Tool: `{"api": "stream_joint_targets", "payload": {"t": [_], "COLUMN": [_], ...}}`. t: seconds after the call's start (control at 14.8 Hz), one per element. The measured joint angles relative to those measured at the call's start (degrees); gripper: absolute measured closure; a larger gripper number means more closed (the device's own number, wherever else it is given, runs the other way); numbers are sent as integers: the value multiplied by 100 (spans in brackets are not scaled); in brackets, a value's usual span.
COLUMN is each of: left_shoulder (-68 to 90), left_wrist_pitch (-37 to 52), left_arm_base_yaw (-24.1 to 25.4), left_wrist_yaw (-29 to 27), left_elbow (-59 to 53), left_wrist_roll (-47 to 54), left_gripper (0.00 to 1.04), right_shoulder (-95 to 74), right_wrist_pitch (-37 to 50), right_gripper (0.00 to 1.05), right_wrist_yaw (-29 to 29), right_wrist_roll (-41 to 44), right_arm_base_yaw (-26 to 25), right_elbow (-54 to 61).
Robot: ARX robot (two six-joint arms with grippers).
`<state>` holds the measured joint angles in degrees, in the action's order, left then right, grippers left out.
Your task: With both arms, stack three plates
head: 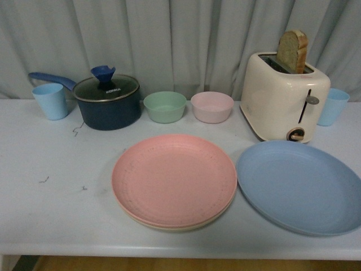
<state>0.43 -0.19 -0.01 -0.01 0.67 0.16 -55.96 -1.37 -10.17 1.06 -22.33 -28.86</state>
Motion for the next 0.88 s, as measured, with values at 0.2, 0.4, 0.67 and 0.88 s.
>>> {"api": "stream_joint_targets", "payload": {"t": [0.2,0.4,0.67,0.88], "left_shoulder": [0,0,0,0], "left_wrist_pitch": [0,-2,0,0], "left_arm_base_yaw": [0,0,0,0], "left_wrist_yaw": [0,0,0,0], "left_elbow": [0,0,0,0], "left_wrist_roll": [-7,-7,-4,-7], "left_gripper": [7,7,7,7], "right_shoulder": [-2492,-4140,-5353,-5757], "right_wrist_pitch": [-339,-817,-1078,-1126], "right_gripper": [6,6,6,6], "right_wrist_yaw": [-282,-459,-404,-273], "right_wrist_roll": [682,1060,1217,1241], "right_arm_base_yaw": [-205,33,472,713], "right_elbow": [-1578,-3187,-3945,-4179]}}
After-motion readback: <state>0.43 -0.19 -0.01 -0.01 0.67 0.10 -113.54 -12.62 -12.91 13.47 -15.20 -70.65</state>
